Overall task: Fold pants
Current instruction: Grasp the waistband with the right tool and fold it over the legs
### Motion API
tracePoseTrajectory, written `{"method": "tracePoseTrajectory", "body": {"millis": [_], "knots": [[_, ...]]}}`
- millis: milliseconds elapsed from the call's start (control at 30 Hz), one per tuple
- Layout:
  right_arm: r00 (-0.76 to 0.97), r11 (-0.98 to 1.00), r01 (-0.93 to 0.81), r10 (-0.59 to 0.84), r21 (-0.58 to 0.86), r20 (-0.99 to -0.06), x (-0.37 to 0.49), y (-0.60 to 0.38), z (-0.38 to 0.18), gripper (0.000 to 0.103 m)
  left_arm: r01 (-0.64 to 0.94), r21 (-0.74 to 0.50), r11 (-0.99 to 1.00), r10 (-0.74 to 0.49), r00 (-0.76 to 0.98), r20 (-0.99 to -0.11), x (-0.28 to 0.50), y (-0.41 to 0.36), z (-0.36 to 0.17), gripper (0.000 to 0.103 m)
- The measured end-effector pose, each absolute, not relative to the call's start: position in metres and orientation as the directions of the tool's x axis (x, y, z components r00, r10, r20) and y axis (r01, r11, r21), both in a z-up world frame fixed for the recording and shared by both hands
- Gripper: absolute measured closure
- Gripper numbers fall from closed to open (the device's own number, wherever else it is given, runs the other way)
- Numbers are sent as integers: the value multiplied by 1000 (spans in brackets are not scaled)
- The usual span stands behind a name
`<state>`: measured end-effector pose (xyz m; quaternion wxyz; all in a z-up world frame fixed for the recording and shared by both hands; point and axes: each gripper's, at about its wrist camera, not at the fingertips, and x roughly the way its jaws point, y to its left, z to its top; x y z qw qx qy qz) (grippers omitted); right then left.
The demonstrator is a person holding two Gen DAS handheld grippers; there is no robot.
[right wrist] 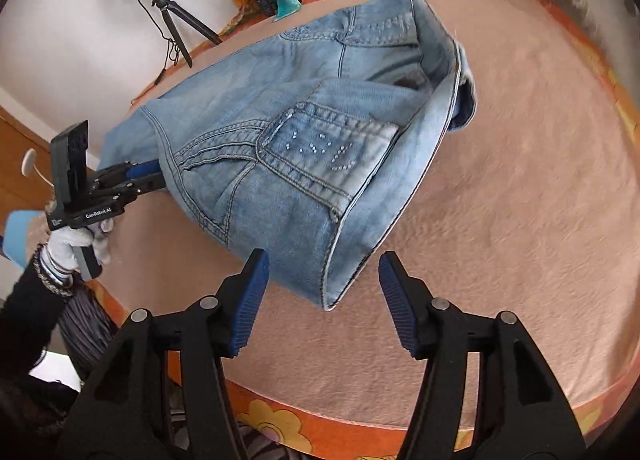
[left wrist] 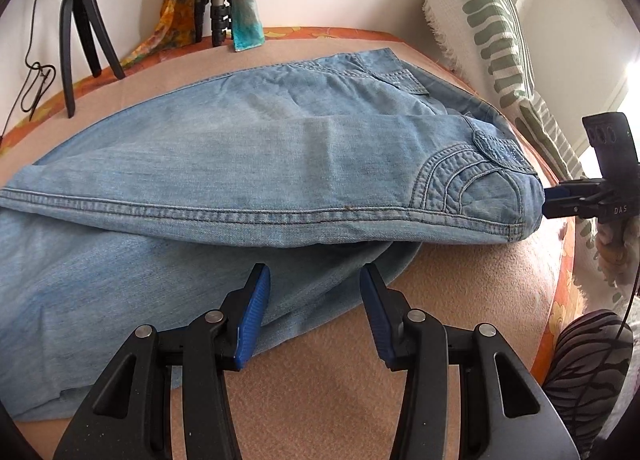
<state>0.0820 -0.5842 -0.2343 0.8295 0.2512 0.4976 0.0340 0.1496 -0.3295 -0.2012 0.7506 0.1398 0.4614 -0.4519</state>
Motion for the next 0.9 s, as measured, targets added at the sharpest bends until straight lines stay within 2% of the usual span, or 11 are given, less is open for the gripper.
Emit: {"method": "tracePoseTrajectory", "body": {"millis": [133, 200, 267, 367, 667, 800, 900], "knots": [[526, 825, 152, 399, 545, -751, 83, -573, -247, 43, 808, -191, 557, -539, 176, -824, 150, -332, -201, 58], [536, 818, 130, 418, 561, -733, 85, -568, -246, 50, 807, -191, 559, -537, 177, -824, 150, -332, -201, 58], [539, 840, 114, 397, 531, -743, 85, -563, -240, 94, 808, -188, 559, -535, 178, -826, 150, -333, -202, 58], [578, 849, 107, 370, 517, -727, 83, -567, -220, 98, 814, -174, 554, -529, 183, -829, 149, -334, -204, 58], [727, 902, 110, 213, 417, -653, 114, -595, -122, 99, 818, -177, 548, -535, 180, -826, 150, -334, -205, 58], [729, 927, 152, 129, 344, -672, 151, -613, -106, 99, 821, -173, 544, -537, 182, -824, 149, -333, -205, 58], [727, 911, 197, 114, 364, -678, 176, -637, -106, 99, 827, -169, 536, -538, 180, -824, 149, -334, -206, 58]]}}
